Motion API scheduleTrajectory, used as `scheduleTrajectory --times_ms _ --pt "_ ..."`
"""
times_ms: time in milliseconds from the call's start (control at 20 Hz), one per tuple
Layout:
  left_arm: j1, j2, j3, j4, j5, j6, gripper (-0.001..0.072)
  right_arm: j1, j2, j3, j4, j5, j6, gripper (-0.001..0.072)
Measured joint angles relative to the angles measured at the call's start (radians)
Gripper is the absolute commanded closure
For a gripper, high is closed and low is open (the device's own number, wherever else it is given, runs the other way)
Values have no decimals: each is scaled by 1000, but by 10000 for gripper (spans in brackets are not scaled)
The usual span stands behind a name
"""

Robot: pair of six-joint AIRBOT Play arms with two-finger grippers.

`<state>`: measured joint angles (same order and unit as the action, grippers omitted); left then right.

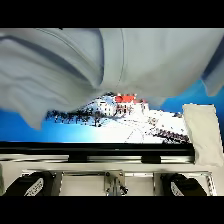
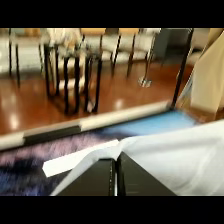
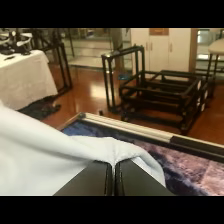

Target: Fold the shirts.

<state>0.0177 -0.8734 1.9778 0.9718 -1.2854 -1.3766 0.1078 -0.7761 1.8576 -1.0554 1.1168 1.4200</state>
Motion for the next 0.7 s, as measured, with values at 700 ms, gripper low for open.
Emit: scheduleTrajectory --times_ms 700 --pt "-1 8 -744 42 -205 -26 676 129 -797 3 92 -19 -13 647"
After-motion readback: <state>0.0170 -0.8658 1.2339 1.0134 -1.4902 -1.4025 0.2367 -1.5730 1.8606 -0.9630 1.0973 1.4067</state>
